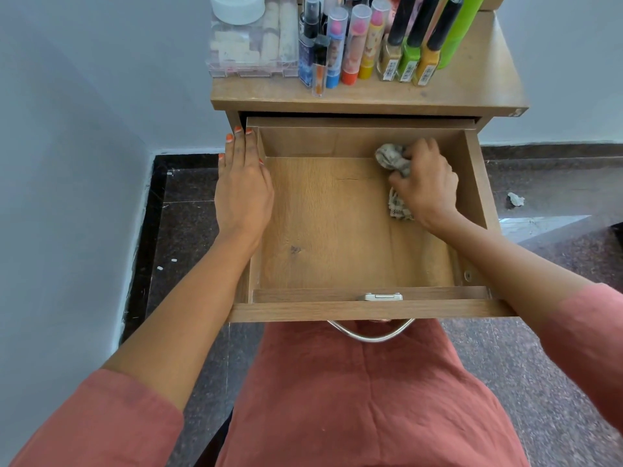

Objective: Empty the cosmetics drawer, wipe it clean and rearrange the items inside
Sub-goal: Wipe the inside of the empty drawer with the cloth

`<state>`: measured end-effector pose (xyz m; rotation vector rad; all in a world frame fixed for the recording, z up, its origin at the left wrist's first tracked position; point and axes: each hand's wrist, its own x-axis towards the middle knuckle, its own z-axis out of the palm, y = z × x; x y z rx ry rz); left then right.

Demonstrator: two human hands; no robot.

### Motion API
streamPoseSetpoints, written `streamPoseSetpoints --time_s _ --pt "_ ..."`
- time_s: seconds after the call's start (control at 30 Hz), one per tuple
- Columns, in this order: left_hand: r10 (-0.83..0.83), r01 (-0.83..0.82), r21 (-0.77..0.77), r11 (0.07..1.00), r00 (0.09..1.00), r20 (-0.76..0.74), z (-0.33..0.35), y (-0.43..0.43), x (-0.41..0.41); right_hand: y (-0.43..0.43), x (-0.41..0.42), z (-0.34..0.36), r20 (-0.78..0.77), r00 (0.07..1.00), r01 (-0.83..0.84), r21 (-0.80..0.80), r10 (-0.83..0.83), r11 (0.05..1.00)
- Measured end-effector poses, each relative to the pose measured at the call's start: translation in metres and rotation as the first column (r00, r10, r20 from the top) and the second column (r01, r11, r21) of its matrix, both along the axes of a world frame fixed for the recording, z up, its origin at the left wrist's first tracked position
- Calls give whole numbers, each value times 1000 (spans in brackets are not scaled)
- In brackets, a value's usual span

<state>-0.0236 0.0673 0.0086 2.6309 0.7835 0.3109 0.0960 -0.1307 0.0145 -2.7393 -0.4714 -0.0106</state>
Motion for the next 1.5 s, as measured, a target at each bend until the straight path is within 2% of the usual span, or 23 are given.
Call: streamPoseSetpoints --time_s 0.07,0.17,0.27,0.33,0.5,0.63,0.77,0.9,1.0,1.07,1.13,1.2,1.33,1.43,1.5 --pt "-2 2 -2 1000 1000 4 -1 1 0 -4 -4 5 -56 988 154 144 -147 978" --pt "-1 1 -4 1000 1000 15 -1 2 0 -13 -5 14 -37 962 272 168 -269 948" --pt "0 0 -5 1000 1000 15 -2 2 0 -14 -5 16 101 973 207 2 -206 978" --pt "-3 3 -2 1000 1000 13 -2 2 1 -10 -1 15 126 973 198 -44 -191 979" --pt "-2 2 0 1000 1000 2 -2 2 0 6 0 9 -85 976 213 180 -200 960" --pt "-5 5 -2 1000 1000 2 -1 1 0 31 -8 5 -107 983 176 367 -146 913" --pt "-6 6 2 1000 1000 -11 1 0 0 63 -20 -2 -48 999 3 403 18 915" --pt "-3 3 0 1000 1000 -5 2 0 0 101 -37 -10 33 964 -263 276 264 924" --pt "2 -2 3 1000 1000 0 2 0 0 119 -42 -14 151 904 -399 -31 399 916" --pt "4 -4 3 1000 1000 -6 3 -1 0 122 -43 -13 177 872 -415 -224 455 882" --pt "3 -3 3 1000 1000 -13 3 0 -1 118 -43 -10 126 852 -408 -449 508 795" --pt "4 -4 -1 1000 1000 -14 3 -1 -2 112 -39 -11 123 854 -344 -596 506 726" --pt "5 -5 0 1000 1000 -14 3 -1 -3 88 -32 -8 148 858 -289 -653 492 700" --pt "5 -5 -8 1000 1000 -13 2 -1 -3 63 -19 -11 98 853 -370 -579 513 726" --pt "1 -1 -13 1000 1000 -14 2 -1 -3 41 -9 -6 98 882 -328 -575 461 749"
